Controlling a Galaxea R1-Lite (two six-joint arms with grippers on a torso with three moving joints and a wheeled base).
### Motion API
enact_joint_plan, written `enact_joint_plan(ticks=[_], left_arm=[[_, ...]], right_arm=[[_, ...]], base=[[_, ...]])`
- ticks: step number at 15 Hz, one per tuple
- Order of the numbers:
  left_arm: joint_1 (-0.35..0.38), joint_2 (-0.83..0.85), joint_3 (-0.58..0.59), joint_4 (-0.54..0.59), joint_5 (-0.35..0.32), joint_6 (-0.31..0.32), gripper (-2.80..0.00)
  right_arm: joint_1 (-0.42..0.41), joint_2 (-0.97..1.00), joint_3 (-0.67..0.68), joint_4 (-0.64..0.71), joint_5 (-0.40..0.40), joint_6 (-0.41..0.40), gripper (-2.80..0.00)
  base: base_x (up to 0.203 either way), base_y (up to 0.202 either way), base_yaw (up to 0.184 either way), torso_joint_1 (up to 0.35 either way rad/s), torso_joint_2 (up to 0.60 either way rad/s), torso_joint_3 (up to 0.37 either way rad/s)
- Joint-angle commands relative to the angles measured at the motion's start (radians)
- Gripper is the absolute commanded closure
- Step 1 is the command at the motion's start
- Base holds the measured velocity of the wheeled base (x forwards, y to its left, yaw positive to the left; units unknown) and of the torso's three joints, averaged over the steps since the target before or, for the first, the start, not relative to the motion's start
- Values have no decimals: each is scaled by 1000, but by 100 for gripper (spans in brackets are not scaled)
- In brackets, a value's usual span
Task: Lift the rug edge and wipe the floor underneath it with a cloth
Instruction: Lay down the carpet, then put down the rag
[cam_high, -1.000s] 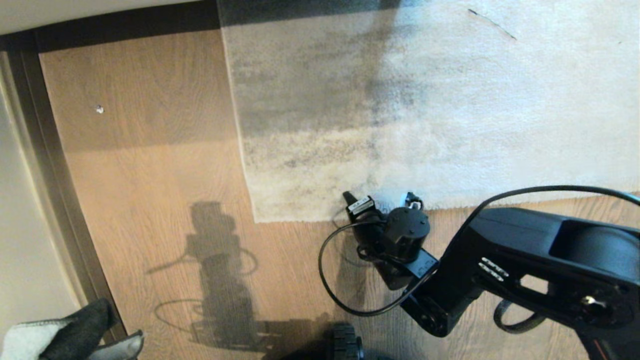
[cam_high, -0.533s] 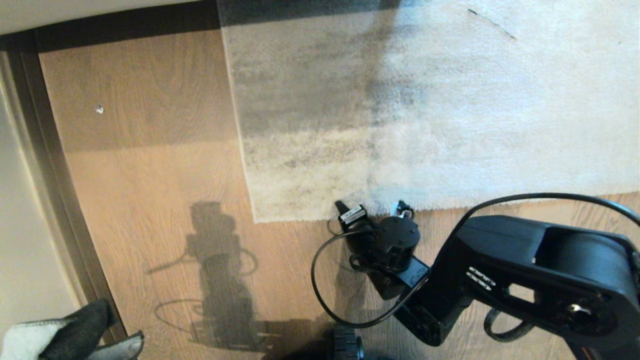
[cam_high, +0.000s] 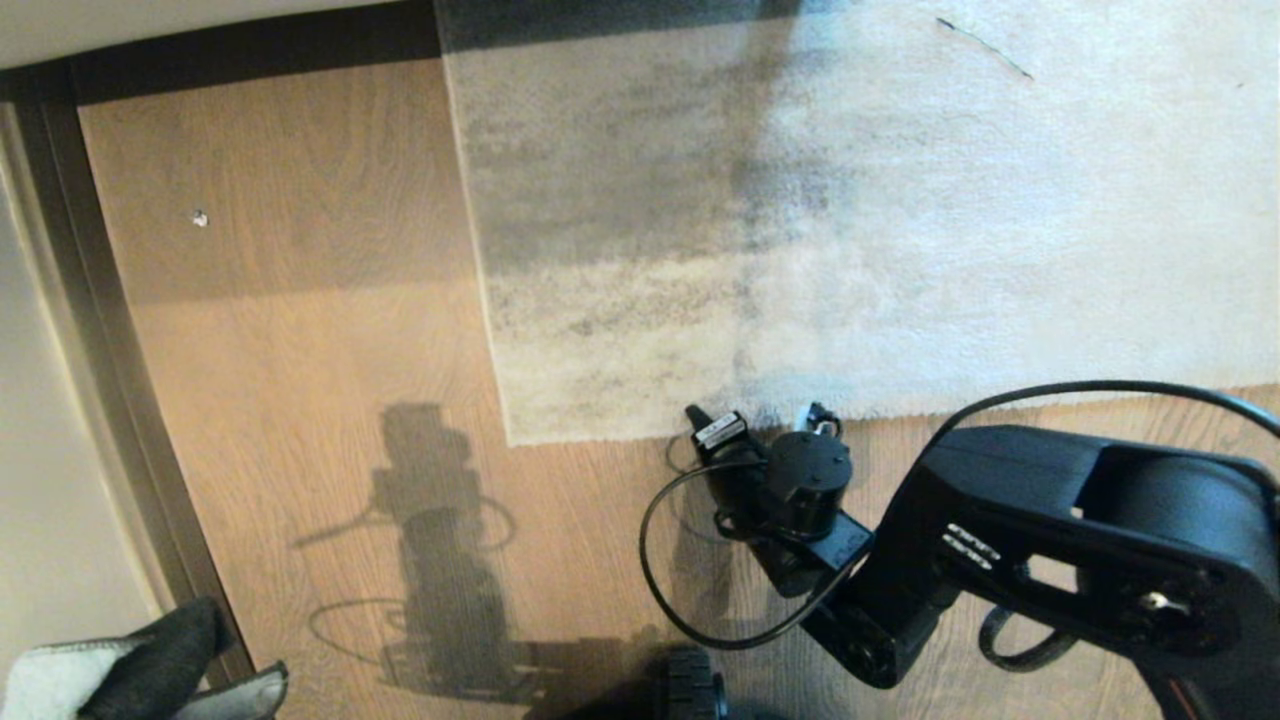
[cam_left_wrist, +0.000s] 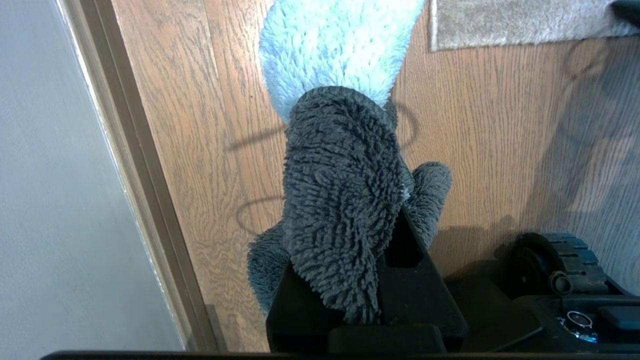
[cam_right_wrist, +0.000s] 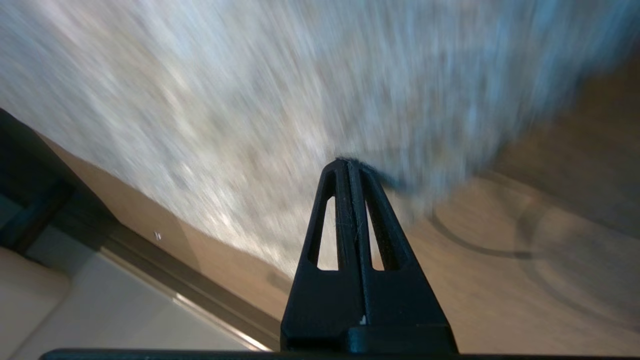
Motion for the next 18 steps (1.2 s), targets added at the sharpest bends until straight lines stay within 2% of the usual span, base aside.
enact_joint_plan(ticks=[1,6,9,12,15,17,18], left_arm=[[0,0,0,-1,0,-1,0],[0,0,0,-1,0,-1,0],[0,0,0,0,0,-1,0],[0,0,0,-1,-1,-1,0],[0,0,0,0,0,-1,0],[0,0,0,-1,0,-1,0],[0,0,0,-1,0,-1,0]], right_arm=[[-14,-94,72,-44,-1,-9,0],[-54,-389,348,-43,23,-148,0],[-100,-622,550,-29,52,-309,0],[-119,-891,796,33,61,-519,0],[-146,-1160,918,176,31,-713,0],[-237,-1325,944,363,4,-815,0],[-314,-1401,951,464,-4,-864,0]], base=[[0,0,0,0,0,0],[0,0,0,0,0,0],[0,0,0,0,0,0],[0,0,0,0,0,0],[0,0,0,0,0,0],[0,0,0,0,0,0],[0,0,0,0,0,0]])
